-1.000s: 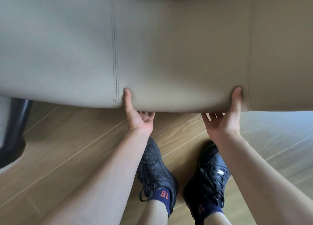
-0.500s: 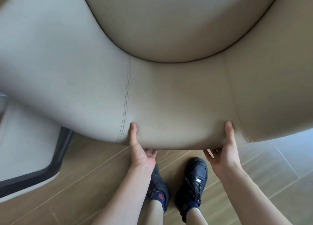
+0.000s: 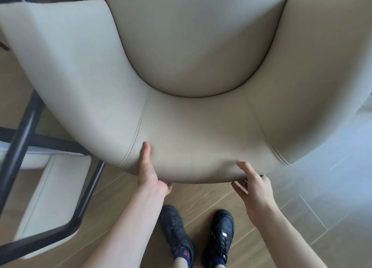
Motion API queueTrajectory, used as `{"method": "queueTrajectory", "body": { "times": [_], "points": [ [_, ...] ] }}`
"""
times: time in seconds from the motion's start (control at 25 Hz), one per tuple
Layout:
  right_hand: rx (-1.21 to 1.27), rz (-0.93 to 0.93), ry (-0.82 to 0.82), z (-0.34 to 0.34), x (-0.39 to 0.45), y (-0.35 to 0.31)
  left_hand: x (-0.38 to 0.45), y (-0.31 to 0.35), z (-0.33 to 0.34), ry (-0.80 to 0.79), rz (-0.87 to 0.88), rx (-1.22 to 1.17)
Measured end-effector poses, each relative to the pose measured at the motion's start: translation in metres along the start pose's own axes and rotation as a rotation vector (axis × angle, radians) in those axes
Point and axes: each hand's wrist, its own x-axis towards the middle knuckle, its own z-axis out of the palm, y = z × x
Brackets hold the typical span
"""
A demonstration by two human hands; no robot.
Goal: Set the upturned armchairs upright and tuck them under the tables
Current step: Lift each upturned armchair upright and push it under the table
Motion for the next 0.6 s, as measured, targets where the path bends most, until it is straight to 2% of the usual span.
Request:
{"method": "queueTrajectory", "body": {
  "times": [0.12, 0.16, 0.28, 0.32, 0.36, 0.48, 0.6],
  "points": [
    [-0.61, -0.057, -0.091, 0.004, -0.029, -0.009, -0.02, 0.02, 0.013, 0.008, -0.042, 0.014],
    [-0.864, -0.208, -0.09, 0.007, -0.042, -0.004, -0.027, 0.026, 0.017, 0.008, -0.052, 0.019],
    [-1.425, -1.099, -0.008, 0.013, -0.061, 0.014, -0.042, 0.044, 0.028, 0.014, -0.072, 0.028],
    [-1.534, -1.28, -0.002, 0.014, -0.055, 0.008, -0.047, 0.051, 0.033, 0.02, -0.081, 0.036],
    [-1.629, -1.363, 0.014, 0.014, -0.046, -0.004, -0.053, 0.057, 0.039, 0.032, -0.09, 0.045],
    [-1.782, -1.523, 0.148, 0.015, -0.013, -0.048, -0.072, 0.074, 0.051, 0.057, -0.078, 0.047],
    [-1.782, -1.704, 0.201, 0.023, 0.001, -0.078, -0.089, 0.089, 0.061, 0.019, -0.033, 0.036]
  ]
}}
